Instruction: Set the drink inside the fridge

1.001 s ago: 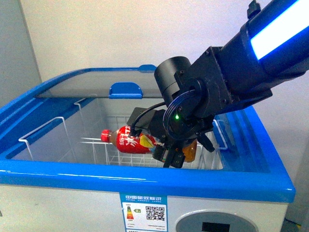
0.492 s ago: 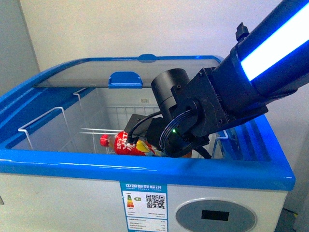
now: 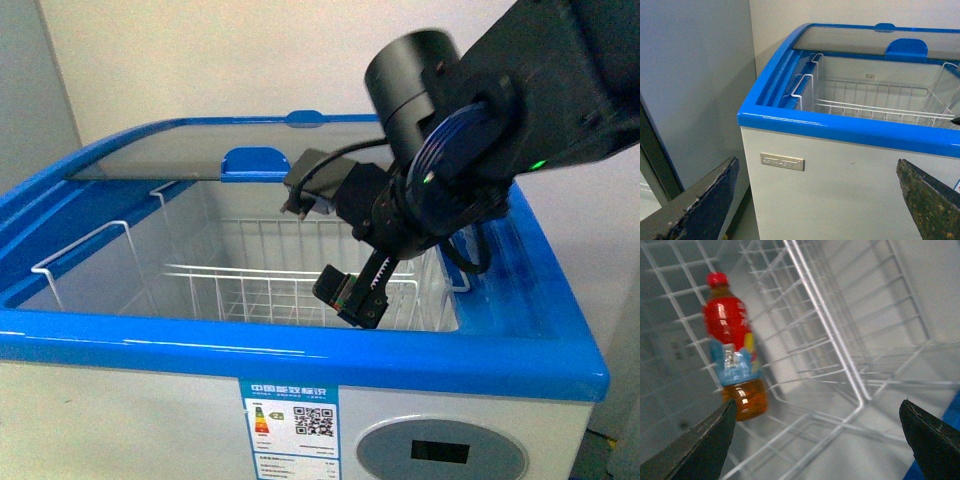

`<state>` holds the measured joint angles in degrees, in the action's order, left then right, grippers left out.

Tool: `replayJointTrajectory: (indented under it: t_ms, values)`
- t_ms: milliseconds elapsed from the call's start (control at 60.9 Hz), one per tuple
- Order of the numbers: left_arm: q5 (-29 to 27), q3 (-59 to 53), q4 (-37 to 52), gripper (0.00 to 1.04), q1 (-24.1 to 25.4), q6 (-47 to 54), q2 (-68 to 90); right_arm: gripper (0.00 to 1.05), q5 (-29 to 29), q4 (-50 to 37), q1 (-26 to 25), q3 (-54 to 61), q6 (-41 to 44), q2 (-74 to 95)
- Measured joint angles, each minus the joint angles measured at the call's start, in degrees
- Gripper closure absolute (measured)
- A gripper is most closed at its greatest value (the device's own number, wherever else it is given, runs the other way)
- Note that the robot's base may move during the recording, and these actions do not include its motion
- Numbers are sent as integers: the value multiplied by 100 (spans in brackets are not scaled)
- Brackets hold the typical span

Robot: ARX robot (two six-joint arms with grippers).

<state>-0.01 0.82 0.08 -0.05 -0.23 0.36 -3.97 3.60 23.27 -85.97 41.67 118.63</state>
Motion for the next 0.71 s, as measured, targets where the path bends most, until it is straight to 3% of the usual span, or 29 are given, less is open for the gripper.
replayJointTrajectory:
  t_ms: [82, 197, 295, 525, 706]
  values:
    - [4, 0, 0, 8, 0, -2, 0, 7, 551, 98, 7, 374, -590, -713]
    - [-2, 0, 0, 8, 0, -2, 0, 7, 525, -46, -179, 581, -1602, -1355]
    - [0, 2, 0, 8, 0, -2, 0, 7, 105, -70, -518, 828, -2310, -1799]
    - [0, 0, 0, 8, 0, -2, 0, 7, -1558, 372, -1517, 1644, -3971, -3014]
    - [0, 0, 0, 8, 0, -2, 0, 7, -1775, 1034, -1878, 2933, -4887, -4988]
